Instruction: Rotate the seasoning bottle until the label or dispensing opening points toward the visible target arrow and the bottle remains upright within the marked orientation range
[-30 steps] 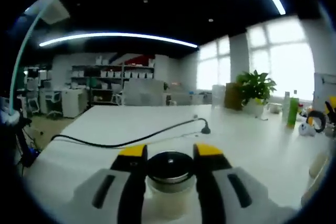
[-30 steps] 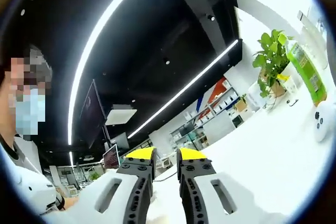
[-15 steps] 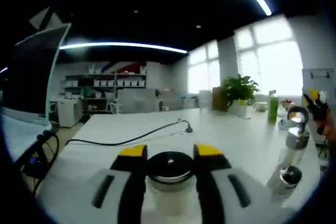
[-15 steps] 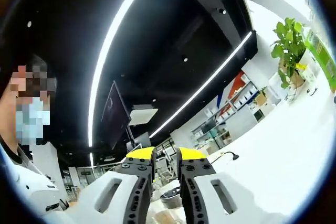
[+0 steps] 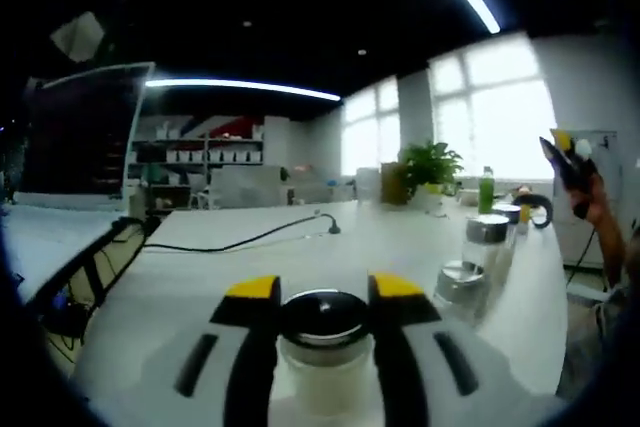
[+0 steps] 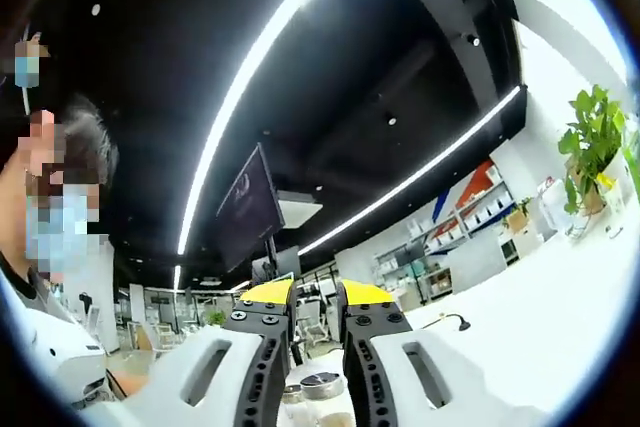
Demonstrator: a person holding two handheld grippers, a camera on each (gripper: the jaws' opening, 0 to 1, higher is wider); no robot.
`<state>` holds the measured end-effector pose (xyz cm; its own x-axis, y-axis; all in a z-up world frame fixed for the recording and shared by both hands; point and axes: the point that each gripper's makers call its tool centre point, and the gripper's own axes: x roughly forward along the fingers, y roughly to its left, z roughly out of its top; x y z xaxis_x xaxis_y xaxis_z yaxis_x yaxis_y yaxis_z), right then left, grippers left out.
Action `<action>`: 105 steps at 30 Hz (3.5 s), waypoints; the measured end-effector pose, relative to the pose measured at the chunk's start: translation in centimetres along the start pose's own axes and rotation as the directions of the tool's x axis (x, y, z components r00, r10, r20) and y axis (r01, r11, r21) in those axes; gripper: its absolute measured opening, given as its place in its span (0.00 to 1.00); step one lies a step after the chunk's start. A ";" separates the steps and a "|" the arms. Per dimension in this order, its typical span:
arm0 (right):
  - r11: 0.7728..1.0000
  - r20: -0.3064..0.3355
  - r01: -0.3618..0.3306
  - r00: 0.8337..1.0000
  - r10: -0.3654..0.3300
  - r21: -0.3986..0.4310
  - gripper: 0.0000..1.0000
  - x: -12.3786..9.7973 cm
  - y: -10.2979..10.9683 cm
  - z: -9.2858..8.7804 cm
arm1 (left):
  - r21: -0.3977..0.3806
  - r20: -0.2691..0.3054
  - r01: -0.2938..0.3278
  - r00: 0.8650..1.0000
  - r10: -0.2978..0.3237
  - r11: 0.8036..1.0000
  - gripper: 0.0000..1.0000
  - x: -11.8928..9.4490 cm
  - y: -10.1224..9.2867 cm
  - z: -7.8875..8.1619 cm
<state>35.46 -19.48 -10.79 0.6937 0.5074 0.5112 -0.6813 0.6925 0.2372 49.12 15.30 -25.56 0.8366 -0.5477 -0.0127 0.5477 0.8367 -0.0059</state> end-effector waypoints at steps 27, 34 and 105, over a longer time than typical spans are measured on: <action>0.998 0.061 -0.033 0.997 0.036 -0.049 0.12 -1.4 3.9 2.5 | 0.013 -0.021 0.182 0.983 -0.182 0.983 0.37 1.7 -4.5 -1.9; 0.998 0.069 -0.062 0.996 0.063 -0.020 0.11 -1.9 4.1 2.5 | -0.032 -0.014 0.396 0.918 -0.396 0.918 0.37 0.7 -6.3 -1.8; 1.000 0.143 0.011 0.990 -0.013 0.015 0.09 -5.0 -0.2 2.5 | -0.048 0.124 -0.130 0.983 0.135 0.990 0.31 -1.3 -4.2 -0.6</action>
<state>31.53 -23.42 -11.32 0.6619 0.4201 0.6208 -0.6771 0.6904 0.2548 45.72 12.53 -26.09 0.8979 -0.4259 0.1109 0.4333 0.8997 -0.0527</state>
